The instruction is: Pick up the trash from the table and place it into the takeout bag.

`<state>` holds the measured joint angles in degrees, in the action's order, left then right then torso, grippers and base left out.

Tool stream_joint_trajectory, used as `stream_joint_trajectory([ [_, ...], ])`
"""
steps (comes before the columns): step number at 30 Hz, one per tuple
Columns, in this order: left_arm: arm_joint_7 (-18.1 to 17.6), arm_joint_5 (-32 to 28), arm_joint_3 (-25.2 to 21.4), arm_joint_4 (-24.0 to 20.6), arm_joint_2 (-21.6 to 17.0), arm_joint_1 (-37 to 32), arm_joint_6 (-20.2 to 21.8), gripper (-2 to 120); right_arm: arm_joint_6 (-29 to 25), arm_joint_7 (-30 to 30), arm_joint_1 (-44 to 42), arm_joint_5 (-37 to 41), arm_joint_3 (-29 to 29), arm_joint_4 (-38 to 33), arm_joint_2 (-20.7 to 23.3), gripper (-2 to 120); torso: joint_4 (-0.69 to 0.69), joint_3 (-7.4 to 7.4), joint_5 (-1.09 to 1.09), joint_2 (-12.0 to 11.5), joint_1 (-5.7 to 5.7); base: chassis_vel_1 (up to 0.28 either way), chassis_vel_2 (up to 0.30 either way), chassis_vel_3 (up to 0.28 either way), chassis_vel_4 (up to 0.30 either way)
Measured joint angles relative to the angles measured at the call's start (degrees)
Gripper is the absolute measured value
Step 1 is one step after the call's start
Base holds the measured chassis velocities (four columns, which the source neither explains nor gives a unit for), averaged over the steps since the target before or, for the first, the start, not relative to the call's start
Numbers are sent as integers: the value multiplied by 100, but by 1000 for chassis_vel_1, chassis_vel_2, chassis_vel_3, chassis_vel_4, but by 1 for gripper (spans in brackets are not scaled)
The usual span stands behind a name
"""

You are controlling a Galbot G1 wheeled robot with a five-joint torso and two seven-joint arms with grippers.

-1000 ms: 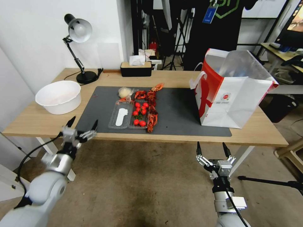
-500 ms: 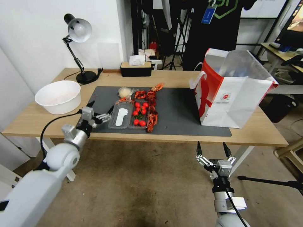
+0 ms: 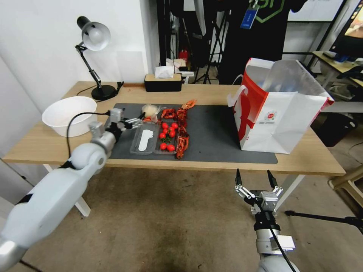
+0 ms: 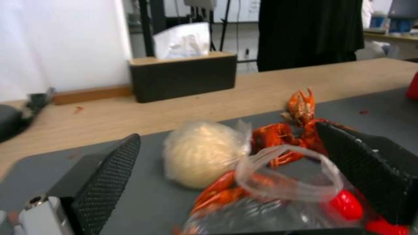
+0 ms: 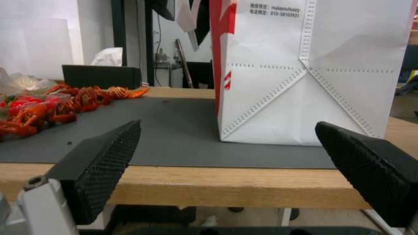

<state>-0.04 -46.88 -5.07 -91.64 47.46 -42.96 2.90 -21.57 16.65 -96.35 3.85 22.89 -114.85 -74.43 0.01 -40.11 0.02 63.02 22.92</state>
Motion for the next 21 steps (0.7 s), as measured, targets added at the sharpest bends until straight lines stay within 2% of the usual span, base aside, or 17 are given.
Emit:
stream_joint_trajectory([
  [4,-4,-40,70,43,13,73,29,100,1,0,0,-1,0,-3,-1,100,0,0,-1,0,0,0,0,0,0],
  [10,-26,-182,462,298,95,456,123,100,8,3,-1,-4,4,-11,-5,100,-1,0,-3,0,0,0,0,0,0],
  [11,-30,-225,612,398,127,603,141,100,11,5,-1,-5,7,-11,-6,100,-2,0,-2,0,0,0,0,0,0],
  [12,-44,-363,995,659,210,1000,200,100,13,11,1,-5,16,-11,-10,100,-1,0,-2,0,0,0,0,0,0],
  [16,-53,-500,1270,890,295,1355,244,100,15,15,3,-5,24,-11,-19,100,-2,0,-2,0,0,0,0,0,0],
  [18,-49,-572,1545,1260,413,1766,282,100,16,17,8,-13,27,-2,-33,100,-1,0,-1,0,0,0,0,0,0],
  [19,-49,-572,1545,1260,413,1766,282,100,16,17,8,-13,27,-2,-33,100,-1,0,-1,0,0,0,0,0,0],
  [21,-43,-698,1726,1551,502,2035,431,100,16,18,16,-20,28,1,-34,100,-1,0,-2,0,1,0,0,0,0],
])
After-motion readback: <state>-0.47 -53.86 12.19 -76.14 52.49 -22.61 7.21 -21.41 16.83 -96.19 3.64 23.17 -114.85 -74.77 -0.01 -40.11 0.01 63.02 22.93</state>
